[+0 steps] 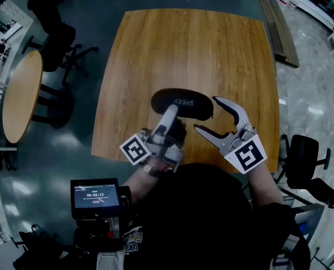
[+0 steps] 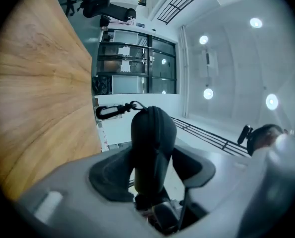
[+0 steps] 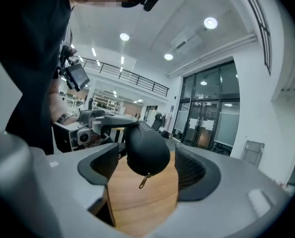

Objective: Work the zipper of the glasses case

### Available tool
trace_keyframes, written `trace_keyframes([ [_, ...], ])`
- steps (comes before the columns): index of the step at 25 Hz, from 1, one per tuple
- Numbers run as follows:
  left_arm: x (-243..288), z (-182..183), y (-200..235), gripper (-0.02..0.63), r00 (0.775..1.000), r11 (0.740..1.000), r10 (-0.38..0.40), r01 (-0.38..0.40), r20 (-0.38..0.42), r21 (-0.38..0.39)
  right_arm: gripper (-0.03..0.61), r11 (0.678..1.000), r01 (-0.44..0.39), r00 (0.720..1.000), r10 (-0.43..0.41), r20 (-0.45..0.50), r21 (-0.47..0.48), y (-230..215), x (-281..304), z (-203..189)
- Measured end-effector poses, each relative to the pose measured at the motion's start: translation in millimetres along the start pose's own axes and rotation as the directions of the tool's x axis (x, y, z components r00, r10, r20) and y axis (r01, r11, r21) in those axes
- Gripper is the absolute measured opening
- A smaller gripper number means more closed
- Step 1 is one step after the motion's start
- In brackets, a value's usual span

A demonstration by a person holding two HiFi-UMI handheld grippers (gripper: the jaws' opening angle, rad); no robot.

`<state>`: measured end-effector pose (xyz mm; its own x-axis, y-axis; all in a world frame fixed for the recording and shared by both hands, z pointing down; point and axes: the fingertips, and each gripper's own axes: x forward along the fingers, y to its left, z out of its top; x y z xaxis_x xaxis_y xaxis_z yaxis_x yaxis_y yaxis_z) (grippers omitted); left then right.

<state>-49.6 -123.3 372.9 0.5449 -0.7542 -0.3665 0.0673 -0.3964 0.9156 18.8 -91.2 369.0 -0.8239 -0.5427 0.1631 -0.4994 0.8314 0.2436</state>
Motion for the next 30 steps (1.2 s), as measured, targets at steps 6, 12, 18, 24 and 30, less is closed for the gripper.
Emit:
trace_keyframes([
  [6, -1.2, -21.0, 9.5, 0.239, 0.996, 0.999, 0.041, -0.041, -0.080, 0.006, 0.355, 0.991, -0.041, 0.994, 0.028, -0.104, -0.125, 7.4, 18.3, -11.8],
  [12, -7.5, -32.5, 15.6, 0.242, 0.984, 0.998, 0.047, -0.041, -0.173, 0.039, 0.325, 0.984, -0.092, 0.989, 0.071, -0.133, -0.155, 12.2, 16.8, -20.0],
  [18, -42.7, -12.2, 38.9, 0.238, 0.985, 0.995, 0.097, -0.091, -0.145, 0.049, 0.319, 0.998, -0.030, 0.998, 0.027, -0.057, -0.058, -2.8, -0.4, -35.5],
  [24, -81.6, -16.9, 51.7, 0.010, 0.909, 0.877, 0.311, -0.162, -0.279, 0.452, 0.316, 0.997, -0.050, 0.963, 0.063, -0.263, 0.055, -17.9, 1.6, -151.3],
  [30, -85.5, -68.3, 40.9, 0.000, 0.834, 0.832, 0.357, -0.079, -0.421, 0.550, 0.316, 0.985, -0.083, 0.898, 0.139, -0.417, 0.150, -17.3, 30.3, -250.2],
])
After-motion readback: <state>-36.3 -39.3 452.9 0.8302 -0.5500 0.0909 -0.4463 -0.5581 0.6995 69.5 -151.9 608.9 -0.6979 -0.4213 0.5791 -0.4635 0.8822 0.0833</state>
